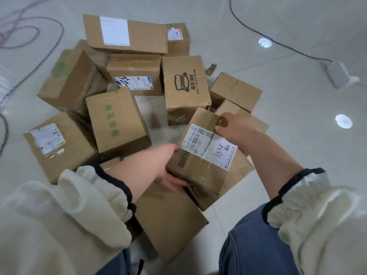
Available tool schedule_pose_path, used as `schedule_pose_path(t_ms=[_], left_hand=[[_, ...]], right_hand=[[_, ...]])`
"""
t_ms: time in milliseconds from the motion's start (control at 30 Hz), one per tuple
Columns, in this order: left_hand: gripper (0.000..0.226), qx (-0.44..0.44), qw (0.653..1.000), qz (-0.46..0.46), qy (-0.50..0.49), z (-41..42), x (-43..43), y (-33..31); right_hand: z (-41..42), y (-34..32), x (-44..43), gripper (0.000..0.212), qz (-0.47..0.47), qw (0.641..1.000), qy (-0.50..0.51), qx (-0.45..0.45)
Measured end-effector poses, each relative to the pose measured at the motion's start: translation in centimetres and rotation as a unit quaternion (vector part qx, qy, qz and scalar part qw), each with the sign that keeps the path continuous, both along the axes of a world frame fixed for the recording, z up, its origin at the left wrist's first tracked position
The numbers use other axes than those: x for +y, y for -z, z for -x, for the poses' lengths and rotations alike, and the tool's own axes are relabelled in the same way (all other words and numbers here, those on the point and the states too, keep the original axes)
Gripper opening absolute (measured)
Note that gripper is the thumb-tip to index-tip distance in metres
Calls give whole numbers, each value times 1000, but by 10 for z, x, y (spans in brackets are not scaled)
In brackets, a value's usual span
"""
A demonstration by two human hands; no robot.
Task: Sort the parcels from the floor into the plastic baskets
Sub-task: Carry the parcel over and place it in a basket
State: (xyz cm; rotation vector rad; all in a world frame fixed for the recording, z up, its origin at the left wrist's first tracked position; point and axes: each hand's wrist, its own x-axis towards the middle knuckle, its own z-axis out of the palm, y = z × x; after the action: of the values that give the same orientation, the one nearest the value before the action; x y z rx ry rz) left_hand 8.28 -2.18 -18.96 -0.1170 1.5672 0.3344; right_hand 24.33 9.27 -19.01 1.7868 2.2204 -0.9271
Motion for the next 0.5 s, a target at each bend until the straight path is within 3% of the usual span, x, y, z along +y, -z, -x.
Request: schedule_pose_path(t_ms=[133, 233, 367, 500], left_hand=[[36, 103, 990, -58, 76, 4, 11, 0], [26, 175, 974, -130, 54, 13, 20, 5], [33, 211, 959, -182, 45, 20, 23, 9], [29, 218, 954, -193, 68, 15, 24, 7]], right_hand=[[-10, -5, 4, 22, 8, 997, 49, -53], [-19, -13, 5, 22, 30, 991, 58, -113], [-24, -19, -1, 22, 175, 972, 78, -133], [-22, -16, -3, 27, 209, 961, 59, -172]])
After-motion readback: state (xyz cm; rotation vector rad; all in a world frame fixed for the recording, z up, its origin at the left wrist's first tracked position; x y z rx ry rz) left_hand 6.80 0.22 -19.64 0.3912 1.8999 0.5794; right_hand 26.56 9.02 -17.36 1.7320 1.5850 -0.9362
